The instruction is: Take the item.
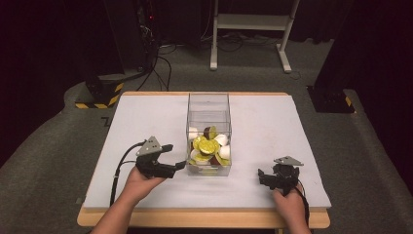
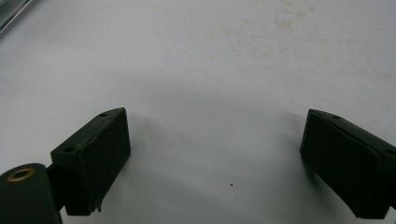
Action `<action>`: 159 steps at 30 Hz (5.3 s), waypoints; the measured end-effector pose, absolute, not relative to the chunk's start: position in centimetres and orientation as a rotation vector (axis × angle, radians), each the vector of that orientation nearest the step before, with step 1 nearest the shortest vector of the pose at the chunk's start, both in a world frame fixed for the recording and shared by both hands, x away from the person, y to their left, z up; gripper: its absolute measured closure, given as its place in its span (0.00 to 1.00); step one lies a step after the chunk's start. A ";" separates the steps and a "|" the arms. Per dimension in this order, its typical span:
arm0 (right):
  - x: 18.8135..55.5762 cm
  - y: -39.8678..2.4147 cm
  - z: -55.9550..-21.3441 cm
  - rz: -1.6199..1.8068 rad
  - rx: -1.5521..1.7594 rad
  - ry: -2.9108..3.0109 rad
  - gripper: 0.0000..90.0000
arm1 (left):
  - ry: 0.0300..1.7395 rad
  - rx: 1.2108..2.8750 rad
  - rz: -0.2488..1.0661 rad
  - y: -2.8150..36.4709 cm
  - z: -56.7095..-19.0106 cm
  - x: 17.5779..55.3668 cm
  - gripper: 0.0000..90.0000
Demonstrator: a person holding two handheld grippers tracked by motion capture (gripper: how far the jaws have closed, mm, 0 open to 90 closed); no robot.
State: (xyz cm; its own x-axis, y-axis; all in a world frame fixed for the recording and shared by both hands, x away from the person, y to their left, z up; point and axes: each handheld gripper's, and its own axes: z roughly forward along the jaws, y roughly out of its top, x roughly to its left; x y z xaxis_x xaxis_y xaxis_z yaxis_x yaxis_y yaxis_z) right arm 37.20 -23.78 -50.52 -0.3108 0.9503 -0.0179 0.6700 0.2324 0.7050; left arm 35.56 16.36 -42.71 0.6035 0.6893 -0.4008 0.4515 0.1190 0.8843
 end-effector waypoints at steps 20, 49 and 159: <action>37.2 -23.8 -50.5 0.836 1.483 2.064 0.09 | 0.980 1.511 0.202 14.4 -42.1 36.9 0.19; 37.2 -23.8 -50.5 0.836 1.484 2.065 0.09 | 1.000 1.564 0.180 10.9 -42.4 39.2 0.18; 37.2 -23.8 -50.5 0.841 1.484 2.066 0.09 | 0.936 1.603 0.266 9.8 -43.0 39.7 0.43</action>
